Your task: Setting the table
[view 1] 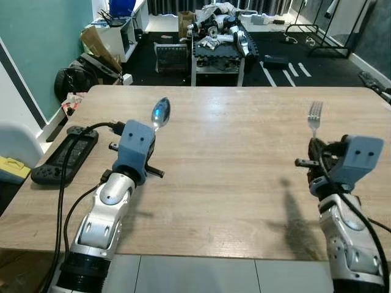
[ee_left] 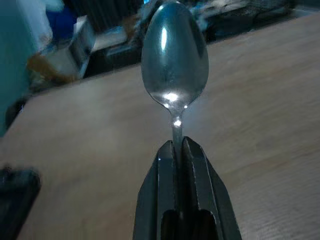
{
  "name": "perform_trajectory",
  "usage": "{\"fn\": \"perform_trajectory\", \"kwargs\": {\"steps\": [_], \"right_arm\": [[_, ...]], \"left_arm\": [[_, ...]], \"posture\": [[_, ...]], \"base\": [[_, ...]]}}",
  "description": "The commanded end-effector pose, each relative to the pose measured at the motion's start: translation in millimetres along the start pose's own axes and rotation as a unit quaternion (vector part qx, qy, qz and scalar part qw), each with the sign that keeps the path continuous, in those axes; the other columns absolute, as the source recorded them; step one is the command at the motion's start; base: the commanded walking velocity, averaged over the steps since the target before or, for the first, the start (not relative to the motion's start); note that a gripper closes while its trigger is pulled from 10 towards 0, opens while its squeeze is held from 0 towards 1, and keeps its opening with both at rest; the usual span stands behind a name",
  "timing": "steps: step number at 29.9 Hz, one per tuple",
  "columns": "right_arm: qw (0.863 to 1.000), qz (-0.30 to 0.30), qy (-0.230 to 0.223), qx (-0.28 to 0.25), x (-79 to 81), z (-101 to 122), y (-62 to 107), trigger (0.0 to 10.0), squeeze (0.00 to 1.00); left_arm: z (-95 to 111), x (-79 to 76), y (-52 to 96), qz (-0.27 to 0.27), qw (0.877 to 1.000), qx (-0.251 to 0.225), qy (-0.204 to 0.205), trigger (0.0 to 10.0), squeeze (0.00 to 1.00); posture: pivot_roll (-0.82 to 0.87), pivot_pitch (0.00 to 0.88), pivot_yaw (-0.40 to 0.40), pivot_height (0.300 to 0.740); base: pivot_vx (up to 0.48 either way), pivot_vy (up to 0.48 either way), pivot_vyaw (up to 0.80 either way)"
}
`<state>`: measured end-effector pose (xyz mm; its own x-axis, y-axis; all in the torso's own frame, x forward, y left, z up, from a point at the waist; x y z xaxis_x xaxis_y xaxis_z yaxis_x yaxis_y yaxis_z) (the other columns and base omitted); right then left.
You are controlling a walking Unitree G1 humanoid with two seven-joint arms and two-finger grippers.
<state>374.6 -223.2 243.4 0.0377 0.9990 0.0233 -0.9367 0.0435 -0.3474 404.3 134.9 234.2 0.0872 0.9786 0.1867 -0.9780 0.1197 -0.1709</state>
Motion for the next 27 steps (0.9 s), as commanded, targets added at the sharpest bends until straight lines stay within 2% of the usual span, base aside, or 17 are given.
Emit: {"fn": "perform_trajectory", "kwargs": {"steps": [1,5,11,14,16,17,19,23,27], "right_arm": [[0.999,0.042,0.012,0.002,12.4,-1.8,3.0,10.0,0.00],[0.995,0.101,0.017,0.012,31.7,-6.6,3.8,10.0,0.00],[0.990,0.132,0.038,0.027,39.3,-16.1,0.8,10.0,0.00],[0.989,0.132,0.046,0.045,37.8,-24.8,-3.6,10.0,0.00],[0.986,0.130,0.064,0.081,38.2,-41.7,-8.1,10.0,0.00],[0.986,0.130,0.064,0.081,38.2,-41.7,-8.1,10.0,0.00],[0.981,0.130,0.087,0.110,41.9,-57.0,-10.4,10.0,0.00],[0.977,0.106,0.110,0.151,39.2,-76.7,-14.0,10.0,0.00],[0.973,0.101,0.122,0.167,35.0,-83.3,-15.2,10.0,0.00]], "left_arm": [[-19.7,17.0,1.0,0.052,0.997,0.052,0.033,10.0,0.00],[-27.9,33.1,4.5,0.104,0.990,0.087,0.045,10.0,0.00],[-26.1,38.0,7.3,0.108,0.988,0.103,0.033,10.0,0.00],[-24.3,35.8,7.7,0.083,0.990,0.114,0.017,10.0,0.00],[-25.9,28.1,6.9,0.046,0.990,0.128,0.031,10.0,0.00],[-25.9,28.1,6.9,0.046,0.990,0.128,0.031,10.0,0.00],[-28.6,21.2,7.5,0.023,0.988,0.142,0.046,10.0,0.00],[-36.7,19.5,10.4,0.014,0.983,0.162,0.089,10.0,0.00],[-45.3,21.1,12.8,0.018,0.978,0.174,0.117,10.0,0.00]], "posture": [[0.03,0.120,0.099,0.740],[0.04,0.121,0.096,0.740],[0.05,0.130,0.094,0.740],[0.05,0.135,0.097,0.740],[0.06,0.147,0.102,0.740],[0.06,0.147,0.102,0.740],[0.06,0.153,0.104,0.740],[0.06,0.166,0.105,0.740],[0.07,0.174,0.098,0.740]], "base": [[0.000,0.000,0.00],[0.000,0.000,0.00],[0.000,0.000,0.00],[0.000,0.000,0.00],[0.000,0.000,0.00],[0.000,0.000,0.00],[0.000,0.000,0.00],[0.000,0.000,0.00],[0.000,0.000,0.00]]}}
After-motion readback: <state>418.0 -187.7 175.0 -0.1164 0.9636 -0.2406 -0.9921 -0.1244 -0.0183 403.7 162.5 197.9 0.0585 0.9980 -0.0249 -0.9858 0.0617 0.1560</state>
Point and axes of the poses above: a point about 5 cm out from each wrist's last joint towards the gripper, its own y axis pointing back from the gripper into the wrist, its own z axis along the axis of the wrist's last joint, x = y × z, the point moved 6 cm from there along -y, pointing out of the wrist towards the gripper, and after that the axes turned 1 degree about y, right-handed, at the moved point
